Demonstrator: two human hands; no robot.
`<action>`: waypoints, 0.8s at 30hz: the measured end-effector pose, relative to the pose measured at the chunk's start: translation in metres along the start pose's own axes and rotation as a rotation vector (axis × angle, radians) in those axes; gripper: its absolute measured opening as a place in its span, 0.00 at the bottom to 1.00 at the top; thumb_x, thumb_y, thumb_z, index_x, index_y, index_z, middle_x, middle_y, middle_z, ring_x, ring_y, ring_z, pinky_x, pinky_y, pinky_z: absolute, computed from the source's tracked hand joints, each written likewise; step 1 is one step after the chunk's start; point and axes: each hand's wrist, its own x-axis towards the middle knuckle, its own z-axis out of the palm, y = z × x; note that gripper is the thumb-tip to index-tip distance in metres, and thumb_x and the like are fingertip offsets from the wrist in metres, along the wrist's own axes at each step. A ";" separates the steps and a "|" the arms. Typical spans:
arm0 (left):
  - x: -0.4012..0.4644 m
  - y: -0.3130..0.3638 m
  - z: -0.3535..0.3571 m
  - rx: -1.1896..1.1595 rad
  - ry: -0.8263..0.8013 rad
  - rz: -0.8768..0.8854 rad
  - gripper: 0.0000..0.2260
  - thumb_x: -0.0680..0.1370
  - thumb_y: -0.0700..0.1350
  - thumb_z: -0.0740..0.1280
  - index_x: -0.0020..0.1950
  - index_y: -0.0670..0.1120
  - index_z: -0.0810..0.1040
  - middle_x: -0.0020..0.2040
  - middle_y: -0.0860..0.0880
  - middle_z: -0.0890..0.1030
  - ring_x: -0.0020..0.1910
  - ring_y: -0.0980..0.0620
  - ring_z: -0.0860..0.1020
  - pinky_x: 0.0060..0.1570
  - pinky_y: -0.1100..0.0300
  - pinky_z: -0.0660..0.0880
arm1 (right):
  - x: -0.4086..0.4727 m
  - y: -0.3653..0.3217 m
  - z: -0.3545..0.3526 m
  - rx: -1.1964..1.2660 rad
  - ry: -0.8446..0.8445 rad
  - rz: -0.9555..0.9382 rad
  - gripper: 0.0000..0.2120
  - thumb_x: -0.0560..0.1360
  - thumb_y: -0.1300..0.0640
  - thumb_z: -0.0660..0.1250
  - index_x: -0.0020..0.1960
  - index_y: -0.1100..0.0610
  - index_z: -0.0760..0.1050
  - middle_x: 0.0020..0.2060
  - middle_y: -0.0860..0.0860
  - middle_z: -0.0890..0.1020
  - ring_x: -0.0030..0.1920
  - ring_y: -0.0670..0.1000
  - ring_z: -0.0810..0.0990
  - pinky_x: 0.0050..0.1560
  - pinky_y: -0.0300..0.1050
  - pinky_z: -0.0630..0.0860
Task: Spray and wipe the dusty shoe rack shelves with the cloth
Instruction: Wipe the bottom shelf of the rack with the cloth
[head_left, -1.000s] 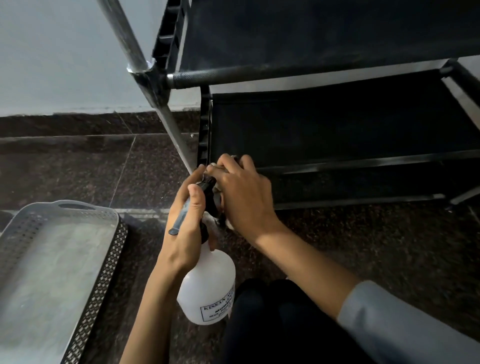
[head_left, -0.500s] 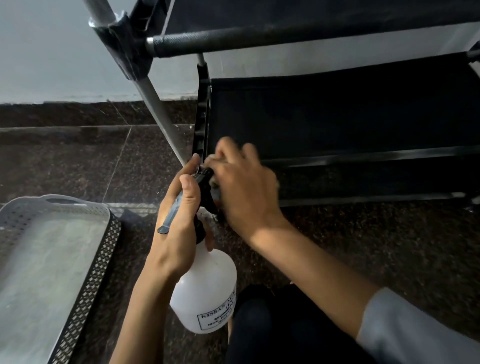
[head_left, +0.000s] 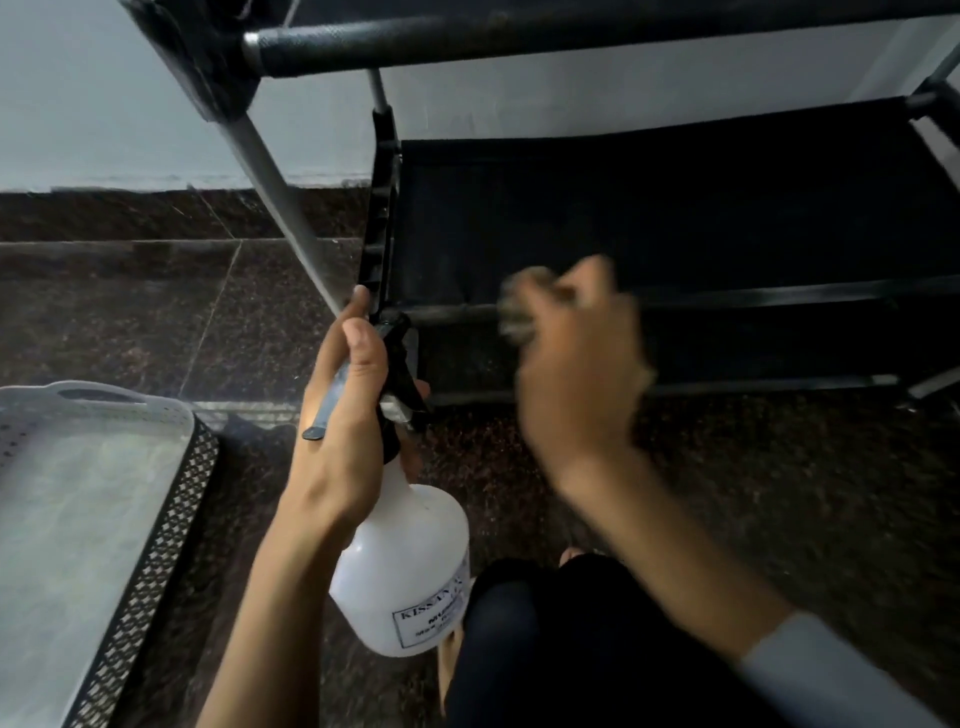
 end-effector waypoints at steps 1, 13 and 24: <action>0.001 -0.001 0.001 -0.022 0.020 0.004 0.27 0.71 0.75 0.54 0.68 0.69 0.65 0.53 0.42 0.82 0.24 0.54 0.76 0.29 0.55 0.73 | -0.010 -0.008 0.012 0.070 -0.020 -0.094 0.12 0.78 0.59 0.58 0.58 0.49 0.75 0.51 0.51 0.74 0.47 0.50 0.72 0.40 0.49 0.73; 0.000 0.006 0.011 -0.044 0.076 -0.064 0.31 0.71 0.73 0.53 0.73 0.68 0.61 0.38 0.43 0.81 0.20 0.48 0.71 0.26 0.54 0.73 | -0.016 0.098 0.004 0.337 0.481 0.325 0.17 0.73 0.68 0.65 0.62 0.63 0.77 0.49 0.50 0.71 0.47 0.43 0.72 0.52 0.29 0.72; -0.006 0.013 0.031 0.043 -0.013 -0.062 0.30 0.64 0.80 0.52 0.38 0.60 0.81 0.39 0.37 0.80 0.21 0.46 0.72 0.27 0.53 0.71 | -0.026 0.100 0.000 0.407 0.222 0.276 0.19 0.70 0.71 0.66 0.59 0.61 0.79 0.51 0.48 0.74 0.46 0.38 0.72 0.50 0.19 0.65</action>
